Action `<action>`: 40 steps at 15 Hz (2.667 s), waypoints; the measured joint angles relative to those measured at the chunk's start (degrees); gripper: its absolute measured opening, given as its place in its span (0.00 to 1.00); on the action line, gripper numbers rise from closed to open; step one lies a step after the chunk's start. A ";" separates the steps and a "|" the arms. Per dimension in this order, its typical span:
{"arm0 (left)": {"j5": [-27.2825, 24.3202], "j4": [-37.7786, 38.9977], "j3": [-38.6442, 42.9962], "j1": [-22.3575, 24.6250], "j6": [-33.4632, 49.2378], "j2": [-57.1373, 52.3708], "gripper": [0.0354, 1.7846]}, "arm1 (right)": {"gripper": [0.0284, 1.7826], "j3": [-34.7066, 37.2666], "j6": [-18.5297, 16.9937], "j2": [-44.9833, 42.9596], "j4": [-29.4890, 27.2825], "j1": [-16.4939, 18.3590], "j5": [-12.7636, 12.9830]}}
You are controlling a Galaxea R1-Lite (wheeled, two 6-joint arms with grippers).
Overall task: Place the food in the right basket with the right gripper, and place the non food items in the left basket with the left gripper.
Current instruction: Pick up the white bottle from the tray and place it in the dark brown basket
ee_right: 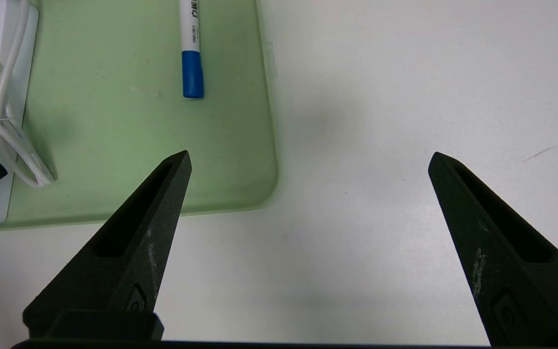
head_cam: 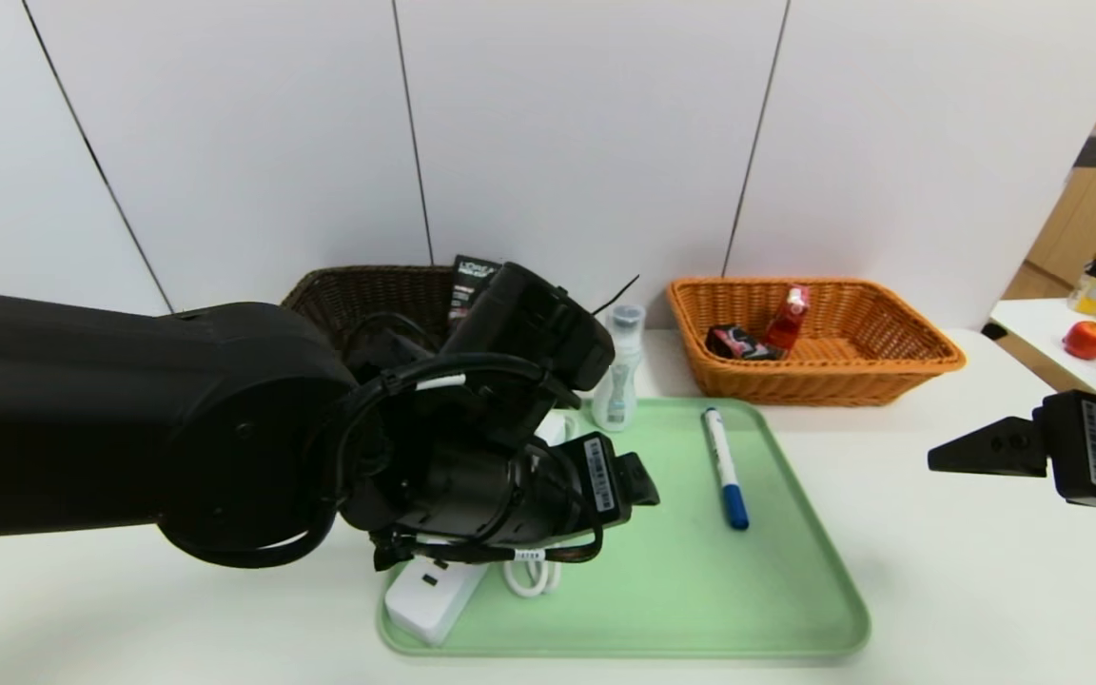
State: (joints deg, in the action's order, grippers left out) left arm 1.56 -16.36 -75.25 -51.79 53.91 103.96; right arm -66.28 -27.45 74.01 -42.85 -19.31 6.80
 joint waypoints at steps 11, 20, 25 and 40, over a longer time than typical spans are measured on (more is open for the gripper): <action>1.13 -0.67 -0.82 0.28 -1.77 0.26 0.94 | 0.95 0.44 0.39 -0.45 0.27 -0.69 -0.20; 22.16 4.49 -3.35 -1.51 -23.02 1.05 0.94 | 0.95 0.46 -0.02 0.77 11.19 -3.18 -0.28; 24.89 10.87 -5.10 -1.57 -26.12 8.25 0.94 | 0.95 1.04 -0.05 1.23 11.22 -3.18 -0.35; 28.45 13.75 -20.29 -0.91 -26.15 20.74 0.94 | 0.95 2.89 0.04 0.88 11.48 -3.18 -1.02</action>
State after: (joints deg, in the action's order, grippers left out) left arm 30.01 -2.61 -95.54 -52.70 27.76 124.70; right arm -63.39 -27.42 74.89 -31.37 -22.49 5.78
